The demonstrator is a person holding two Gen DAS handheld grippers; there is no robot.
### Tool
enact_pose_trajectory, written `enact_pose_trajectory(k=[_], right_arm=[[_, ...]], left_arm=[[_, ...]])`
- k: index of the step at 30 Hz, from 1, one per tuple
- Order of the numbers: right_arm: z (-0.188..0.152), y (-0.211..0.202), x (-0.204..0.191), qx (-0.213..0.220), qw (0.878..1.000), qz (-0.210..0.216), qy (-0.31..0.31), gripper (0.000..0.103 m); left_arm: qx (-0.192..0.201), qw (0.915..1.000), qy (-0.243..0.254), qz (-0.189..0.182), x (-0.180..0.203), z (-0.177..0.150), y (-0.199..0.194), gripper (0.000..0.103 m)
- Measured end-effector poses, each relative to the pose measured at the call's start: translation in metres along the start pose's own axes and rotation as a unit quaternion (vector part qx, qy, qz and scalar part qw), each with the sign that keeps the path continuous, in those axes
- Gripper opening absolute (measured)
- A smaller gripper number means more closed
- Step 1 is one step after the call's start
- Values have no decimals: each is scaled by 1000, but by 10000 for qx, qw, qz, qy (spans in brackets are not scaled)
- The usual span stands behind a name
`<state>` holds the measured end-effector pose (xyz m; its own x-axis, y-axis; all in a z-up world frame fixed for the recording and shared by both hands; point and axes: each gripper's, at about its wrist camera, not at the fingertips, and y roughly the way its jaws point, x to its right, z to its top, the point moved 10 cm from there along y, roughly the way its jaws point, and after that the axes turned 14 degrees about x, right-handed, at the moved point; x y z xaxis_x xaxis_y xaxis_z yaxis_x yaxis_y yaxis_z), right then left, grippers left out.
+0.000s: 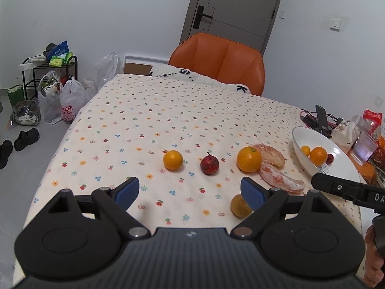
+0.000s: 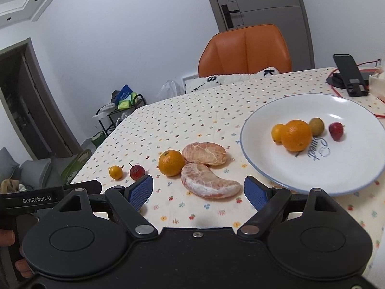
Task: Organize fruits
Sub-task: 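Move both tools toward the remaining mandarins and apple on the tablecloth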
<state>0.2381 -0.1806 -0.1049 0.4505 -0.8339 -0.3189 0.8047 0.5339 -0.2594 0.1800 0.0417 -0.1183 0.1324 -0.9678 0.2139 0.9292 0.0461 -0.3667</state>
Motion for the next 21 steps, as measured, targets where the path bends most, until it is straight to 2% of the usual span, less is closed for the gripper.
enact_pose_trajectory(k=[15,21], right_arm=[[-8,38,-7,-287,9989,-10,-357,82],[-10,47,-11,-377,9973,-86,-619,81]], left_arm=[[-44,10000,-48,51,-9,5,25,87],[-49,9999,-35,114,-15,7,34,76]])
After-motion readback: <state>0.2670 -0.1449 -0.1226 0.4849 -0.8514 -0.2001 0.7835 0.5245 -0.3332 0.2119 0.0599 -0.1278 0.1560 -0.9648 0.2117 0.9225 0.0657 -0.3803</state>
